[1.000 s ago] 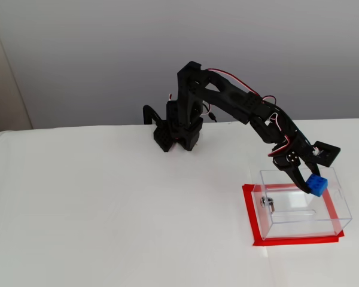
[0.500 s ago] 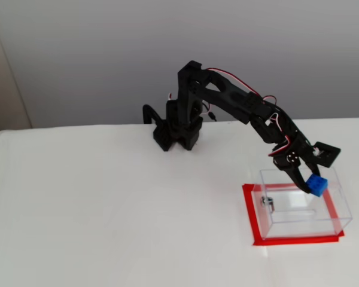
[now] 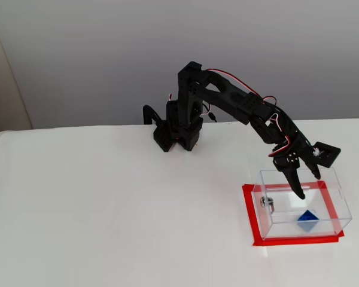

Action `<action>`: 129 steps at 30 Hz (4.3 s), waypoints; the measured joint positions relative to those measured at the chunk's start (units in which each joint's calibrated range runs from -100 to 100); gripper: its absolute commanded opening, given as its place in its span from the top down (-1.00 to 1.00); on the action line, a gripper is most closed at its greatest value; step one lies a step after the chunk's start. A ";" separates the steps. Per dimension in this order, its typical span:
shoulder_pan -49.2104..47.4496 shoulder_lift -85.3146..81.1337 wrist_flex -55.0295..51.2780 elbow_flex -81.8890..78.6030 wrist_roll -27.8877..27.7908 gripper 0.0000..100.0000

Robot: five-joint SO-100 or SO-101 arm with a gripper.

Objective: Pick the blue lego brick and place it into the transparent box

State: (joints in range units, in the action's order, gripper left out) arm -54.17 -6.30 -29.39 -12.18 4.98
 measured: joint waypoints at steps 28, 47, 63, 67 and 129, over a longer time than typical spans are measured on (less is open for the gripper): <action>0.96 0.00 0.00 3.18 -5.81 0.97; 19.55 -18.86 0.00 -8.30 -5.76 0.97; 40.81 -41.61 0.00 -28.51 -5.76 0.97; 46.26 -47.19 0.00 -33.27 -5.76 0.97; 63.68 -92.52 -19.11 -86.32 -5.62 0.97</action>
State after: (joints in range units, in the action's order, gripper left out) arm 9.51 -98.82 -48.50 -98.50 -0.64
